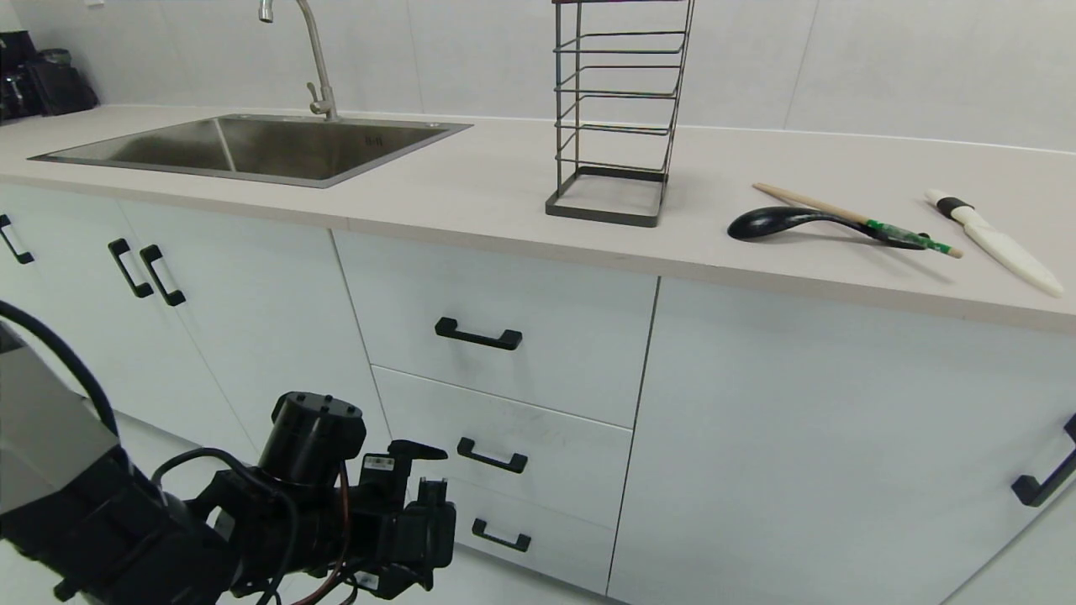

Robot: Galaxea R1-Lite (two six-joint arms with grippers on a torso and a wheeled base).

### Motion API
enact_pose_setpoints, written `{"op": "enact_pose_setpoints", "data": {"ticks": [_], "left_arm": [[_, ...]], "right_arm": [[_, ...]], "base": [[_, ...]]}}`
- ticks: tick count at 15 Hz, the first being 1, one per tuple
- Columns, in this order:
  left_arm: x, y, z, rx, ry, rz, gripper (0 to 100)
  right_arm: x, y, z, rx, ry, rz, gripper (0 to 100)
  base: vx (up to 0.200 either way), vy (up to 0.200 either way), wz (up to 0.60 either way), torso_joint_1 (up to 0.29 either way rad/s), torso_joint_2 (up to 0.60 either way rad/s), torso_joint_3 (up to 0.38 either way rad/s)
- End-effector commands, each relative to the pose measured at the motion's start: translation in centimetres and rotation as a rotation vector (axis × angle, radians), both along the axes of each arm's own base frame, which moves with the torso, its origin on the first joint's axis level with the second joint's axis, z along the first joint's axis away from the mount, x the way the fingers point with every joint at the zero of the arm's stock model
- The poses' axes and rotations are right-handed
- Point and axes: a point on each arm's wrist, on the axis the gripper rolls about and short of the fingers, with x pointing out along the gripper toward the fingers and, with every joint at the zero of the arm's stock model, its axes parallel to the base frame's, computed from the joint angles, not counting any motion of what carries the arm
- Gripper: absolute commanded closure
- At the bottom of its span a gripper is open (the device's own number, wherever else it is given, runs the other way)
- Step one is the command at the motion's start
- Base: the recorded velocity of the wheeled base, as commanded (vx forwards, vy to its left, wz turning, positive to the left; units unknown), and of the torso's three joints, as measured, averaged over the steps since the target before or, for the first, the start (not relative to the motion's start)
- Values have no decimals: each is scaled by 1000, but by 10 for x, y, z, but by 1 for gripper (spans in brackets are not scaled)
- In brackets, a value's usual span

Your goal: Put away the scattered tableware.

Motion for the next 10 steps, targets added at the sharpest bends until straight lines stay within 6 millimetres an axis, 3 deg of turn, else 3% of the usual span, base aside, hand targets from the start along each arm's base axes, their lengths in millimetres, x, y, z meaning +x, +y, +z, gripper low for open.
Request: {"op": "enact_pose_setpoints", "data": {"ticks": [1,10], "left_arm": [[8,-4,-15,16,28,0,0],[32,-24,-39,6,5,-27,0]], "right_arm": [[0,0,0,0,2,0,100],[0,0,0,0,2,0,100]], "base": [[0,0,0,0,0,0],[0,0,0,0,0,0]]}}
